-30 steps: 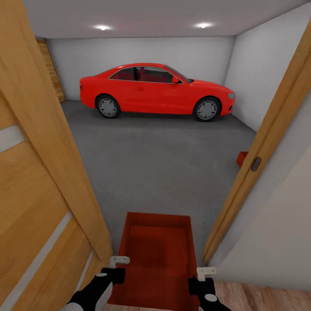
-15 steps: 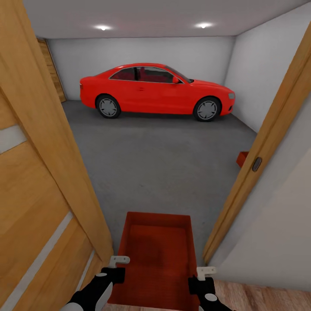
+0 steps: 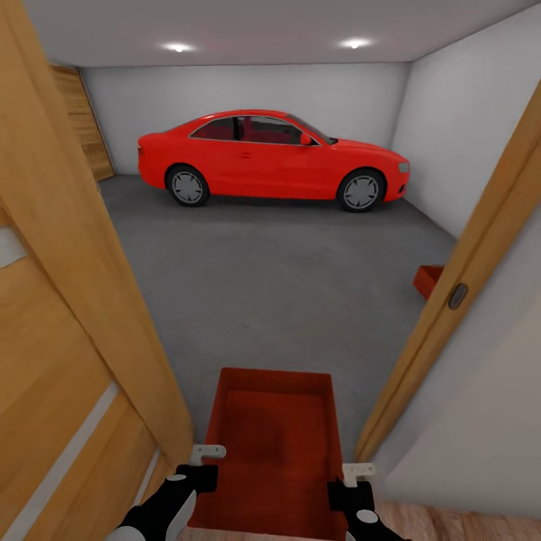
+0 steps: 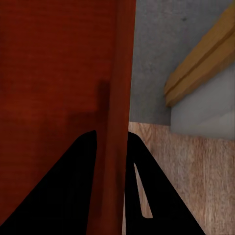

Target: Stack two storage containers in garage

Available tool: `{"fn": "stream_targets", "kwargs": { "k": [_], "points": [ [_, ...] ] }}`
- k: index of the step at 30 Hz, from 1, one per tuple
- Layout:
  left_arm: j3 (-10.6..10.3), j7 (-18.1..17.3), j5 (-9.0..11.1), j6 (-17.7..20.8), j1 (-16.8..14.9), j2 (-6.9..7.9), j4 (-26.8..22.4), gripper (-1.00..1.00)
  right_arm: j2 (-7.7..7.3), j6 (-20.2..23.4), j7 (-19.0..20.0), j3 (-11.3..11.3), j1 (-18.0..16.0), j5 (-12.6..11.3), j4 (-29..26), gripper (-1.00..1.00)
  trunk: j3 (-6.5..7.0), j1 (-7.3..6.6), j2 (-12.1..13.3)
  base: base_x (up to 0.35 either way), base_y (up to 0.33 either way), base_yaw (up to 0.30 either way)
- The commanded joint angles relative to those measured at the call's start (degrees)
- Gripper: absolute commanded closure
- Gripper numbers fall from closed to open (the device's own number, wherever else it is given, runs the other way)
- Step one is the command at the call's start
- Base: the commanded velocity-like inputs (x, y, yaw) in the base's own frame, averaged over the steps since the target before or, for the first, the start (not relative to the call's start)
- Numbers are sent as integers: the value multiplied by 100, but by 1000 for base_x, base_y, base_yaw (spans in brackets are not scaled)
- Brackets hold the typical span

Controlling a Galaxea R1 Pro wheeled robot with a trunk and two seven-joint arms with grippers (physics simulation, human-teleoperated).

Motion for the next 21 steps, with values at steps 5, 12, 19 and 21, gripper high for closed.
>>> {"fn": "stream_targets", "kwargs": {
  "k": [5, 12, 19, 21],
  "points": [
    [-22, 68, 68, 35, -6, 11, -28, 100, -10, -19, -18, 51, -4, -84, 349, 100, -5, 3, -3, 319, 0, 0],
    [-22, 69, 66, 36, -6, 11, -16, 100, -10, -19, -18, 51, -4, -84, 349, 100, -5, 3, -3, 322, 0, 0],
    [-22, 69, 68, 37, -6, 11, -10, 100, -10, -19, -18, 51, -4, -84, 349, 100, -5, 3, -3, 322, 0, 0],
    [-22, 69, 69, 37, -6, 11, -10, 100, -10, -19, -18, 51, -4, -84, 349, 100, -5, 3, -3, 322, 0, 0]
  ]
}}
